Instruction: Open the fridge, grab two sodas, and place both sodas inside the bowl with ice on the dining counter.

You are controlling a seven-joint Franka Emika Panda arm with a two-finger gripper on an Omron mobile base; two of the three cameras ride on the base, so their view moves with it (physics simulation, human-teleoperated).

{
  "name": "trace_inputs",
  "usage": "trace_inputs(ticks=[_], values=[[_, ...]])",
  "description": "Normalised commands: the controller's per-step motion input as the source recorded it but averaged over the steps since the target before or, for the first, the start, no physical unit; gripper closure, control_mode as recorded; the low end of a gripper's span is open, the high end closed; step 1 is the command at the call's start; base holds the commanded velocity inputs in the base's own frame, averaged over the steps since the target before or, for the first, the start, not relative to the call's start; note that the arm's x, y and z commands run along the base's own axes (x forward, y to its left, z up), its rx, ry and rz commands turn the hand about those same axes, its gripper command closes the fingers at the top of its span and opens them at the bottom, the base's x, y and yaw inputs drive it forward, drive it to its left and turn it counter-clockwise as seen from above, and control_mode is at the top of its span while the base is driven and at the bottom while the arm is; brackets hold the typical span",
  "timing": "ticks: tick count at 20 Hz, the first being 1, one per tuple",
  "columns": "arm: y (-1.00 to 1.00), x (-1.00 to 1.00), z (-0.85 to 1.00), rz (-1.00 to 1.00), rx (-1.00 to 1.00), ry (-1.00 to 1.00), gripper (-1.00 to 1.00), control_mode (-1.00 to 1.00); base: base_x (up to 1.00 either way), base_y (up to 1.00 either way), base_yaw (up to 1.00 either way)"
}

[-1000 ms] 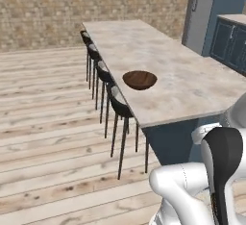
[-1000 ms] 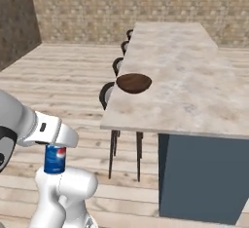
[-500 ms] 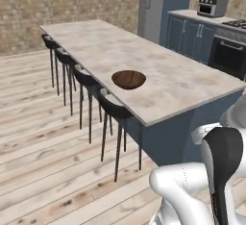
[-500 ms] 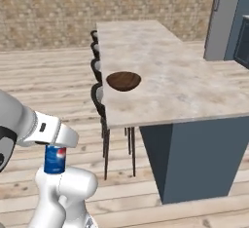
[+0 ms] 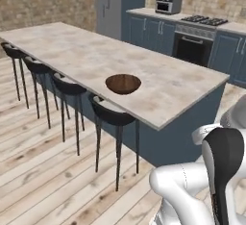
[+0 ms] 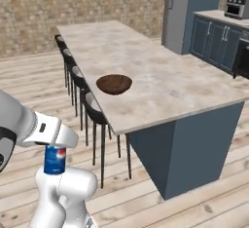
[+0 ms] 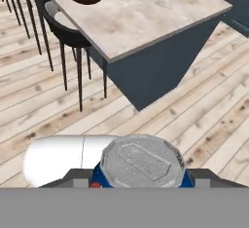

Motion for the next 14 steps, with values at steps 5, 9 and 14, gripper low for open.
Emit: trace_inputs(ticks=[5, 9, 14], values=[[0.00, 0.00, 0.00, 0.00, 0.00, 0.00, 1.00, 1.00, 0.54, 0.91, -0.40], [0.00, 0.00, 0.00, 0.00, 0.00, 0.00, 1.00, 1.00, 0.62, 0.88, -0.39], [0.00, 0.00, 0.00, 0.00, 0.00, 0.00, 1.00, 1.00, 0.73, 0.69, -0.37]])
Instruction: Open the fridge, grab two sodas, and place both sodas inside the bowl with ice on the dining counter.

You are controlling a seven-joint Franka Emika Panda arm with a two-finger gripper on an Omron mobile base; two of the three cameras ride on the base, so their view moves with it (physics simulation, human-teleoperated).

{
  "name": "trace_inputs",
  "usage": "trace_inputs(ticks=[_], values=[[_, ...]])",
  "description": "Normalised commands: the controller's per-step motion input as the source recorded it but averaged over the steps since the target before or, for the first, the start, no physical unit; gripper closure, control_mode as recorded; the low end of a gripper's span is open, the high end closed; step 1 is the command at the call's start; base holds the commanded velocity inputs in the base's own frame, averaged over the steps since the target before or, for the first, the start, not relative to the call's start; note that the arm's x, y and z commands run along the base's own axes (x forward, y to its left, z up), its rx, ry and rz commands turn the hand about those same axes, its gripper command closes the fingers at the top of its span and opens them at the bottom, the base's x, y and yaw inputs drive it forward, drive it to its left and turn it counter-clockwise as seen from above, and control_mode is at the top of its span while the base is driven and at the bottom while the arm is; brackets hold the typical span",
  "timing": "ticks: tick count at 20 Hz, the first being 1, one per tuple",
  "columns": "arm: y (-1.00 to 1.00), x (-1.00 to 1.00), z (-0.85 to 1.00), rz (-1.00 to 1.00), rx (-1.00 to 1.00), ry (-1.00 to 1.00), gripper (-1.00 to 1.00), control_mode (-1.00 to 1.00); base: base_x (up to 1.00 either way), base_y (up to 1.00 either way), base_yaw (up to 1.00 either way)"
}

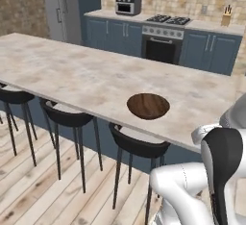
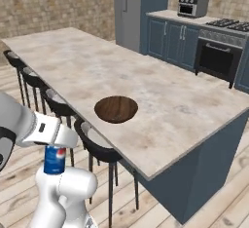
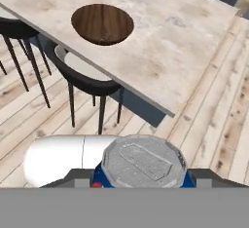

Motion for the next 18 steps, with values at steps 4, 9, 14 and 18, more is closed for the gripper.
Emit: trace_inputs(ticks=[4, 9, 14, 18], values=[[0.00, 0.00, 0.00, 0.00, 0.00, 0.00, 1.00, 1.00, 0.72, 0.55, -0.35], [0.12, 0.88, 0.00, -0.27, 0.00, 0.15, 1.00, -1.00, 0.00, 0.00, 0.00], [-0.10, 0.97, 0.00, -0.18, 0.00, 0.16, 1.00, -1.00, 0.00, 0.00, 0.00], [-0.28, 0.99, 0.00, -0.08, 0.00, 0.24, 1.00, -1.00, 0.00, 0.00, 0.00]])
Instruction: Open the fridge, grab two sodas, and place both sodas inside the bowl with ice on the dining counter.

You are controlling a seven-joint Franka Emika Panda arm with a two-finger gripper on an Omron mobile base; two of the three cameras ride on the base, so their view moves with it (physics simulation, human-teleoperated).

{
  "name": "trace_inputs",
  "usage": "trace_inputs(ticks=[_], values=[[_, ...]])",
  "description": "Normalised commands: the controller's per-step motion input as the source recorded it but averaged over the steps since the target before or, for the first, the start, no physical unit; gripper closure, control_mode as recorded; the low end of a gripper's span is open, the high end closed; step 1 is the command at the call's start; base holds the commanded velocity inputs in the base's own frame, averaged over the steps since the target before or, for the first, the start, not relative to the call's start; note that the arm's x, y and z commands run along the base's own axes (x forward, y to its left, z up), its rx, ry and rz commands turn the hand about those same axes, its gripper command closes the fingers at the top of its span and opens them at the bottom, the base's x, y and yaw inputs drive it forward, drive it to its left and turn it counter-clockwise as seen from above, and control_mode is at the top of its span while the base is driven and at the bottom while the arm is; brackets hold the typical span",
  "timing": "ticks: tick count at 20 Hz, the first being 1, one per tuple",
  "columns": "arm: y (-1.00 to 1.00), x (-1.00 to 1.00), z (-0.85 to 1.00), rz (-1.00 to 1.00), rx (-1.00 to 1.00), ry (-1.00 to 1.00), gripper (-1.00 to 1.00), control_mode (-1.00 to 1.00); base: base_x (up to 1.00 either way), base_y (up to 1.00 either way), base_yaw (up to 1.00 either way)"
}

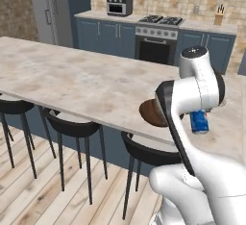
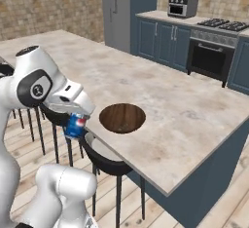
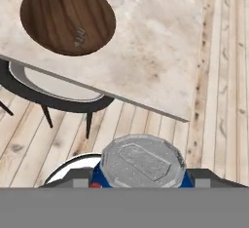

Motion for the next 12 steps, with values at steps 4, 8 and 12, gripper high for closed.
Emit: trace_inputs(ticks=[4, 8, 12], values=[[-0.45, 0.93, -0.13, 0.00, 0.00, 0.22, 1.00, -1.00, 0.00, 0.00, 0.00], [-0.33, 0.88, -0.18, 0.00, 0.05, 0.12, 1.00, -1.00, 0.00, 0.00, 0.00], [-0.03, 0.58, -0.27, 0.01, 0.02, 0.00, 1.00, -1.00, 0.00, 0.00, 0.00]])
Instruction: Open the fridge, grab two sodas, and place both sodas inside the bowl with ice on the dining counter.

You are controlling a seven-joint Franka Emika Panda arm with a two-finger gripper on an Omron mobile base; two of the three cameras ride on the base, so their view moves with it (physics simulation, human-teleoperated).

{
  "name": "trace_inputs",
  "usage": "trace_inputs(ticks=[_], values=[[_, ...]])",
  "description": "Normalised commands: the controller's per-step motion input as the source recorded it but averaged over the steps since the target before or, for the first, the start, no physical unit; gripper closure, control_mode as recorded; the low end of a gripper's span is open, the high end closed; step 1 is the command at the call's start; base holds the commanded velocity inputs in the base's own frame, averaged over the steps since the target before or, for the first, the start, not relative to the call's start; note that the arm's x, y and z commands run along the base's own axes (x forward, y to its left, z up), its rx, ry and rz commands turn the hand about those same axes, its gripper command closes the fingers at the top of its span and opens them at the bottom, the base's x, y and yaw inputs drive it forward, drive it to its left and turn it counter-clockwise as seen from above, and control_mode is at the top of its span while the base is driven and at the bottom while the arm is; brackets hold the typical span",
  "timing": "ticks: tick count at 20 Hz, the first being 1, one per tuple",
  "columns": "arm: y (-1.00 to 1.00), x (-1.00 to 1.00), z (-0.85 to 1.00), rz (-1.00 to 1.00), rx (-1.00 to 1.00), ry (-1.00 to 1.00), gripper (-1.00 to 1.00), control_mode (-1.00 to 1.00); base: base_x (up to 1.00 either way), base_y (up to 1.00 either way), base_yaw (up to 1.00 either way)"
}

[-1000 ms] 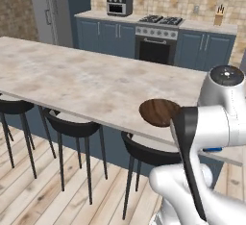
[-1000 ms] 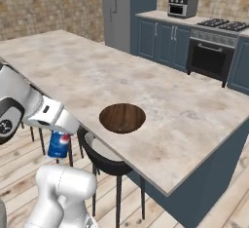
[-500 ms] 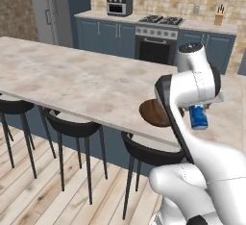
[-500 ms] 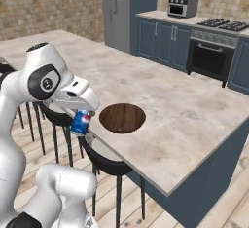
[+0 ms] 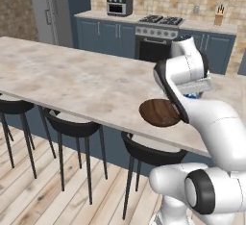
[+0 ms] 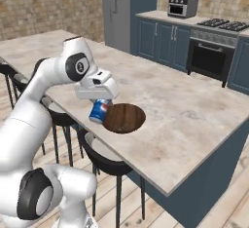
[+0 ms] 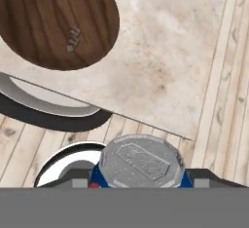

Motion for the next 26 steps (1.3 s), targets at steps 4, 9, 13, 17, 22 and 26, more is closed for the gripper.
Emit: trace_inputs(ticks=[4, 9, 13, 17, 22, 26], values=[[-0.04, 0.58, -0.38, 0.02, 0.03, 0.00, 1.00, -1.00, 0.00, 0.00, 0.00], [-0.10, 0.61, -0.46, 0.02, 0.03, 0.02, 1.00, -1.00, 0.00, 0.00, 0.00], [-0.07, 0.62, -0.44, 0.03, 0.02, 0.03, 1.00, -1.00, 0.00, 0.00, 0.00], [-0.07, 0.62, -0.41, 0.02, 0.02, 0.04, 1.00, -1.00, 0.00, 0.00, 0.00], [-0.06, 0.58, -0.38, 0.01, 0.01, 0.04, 1.00, -1.00, 0.00, 0.00, 0.00], [-0.06, 0.50, -0.35, 0.01, 0.01, 0.04, 1.00, -1.00, 0.00, 0.00, 0.00]])
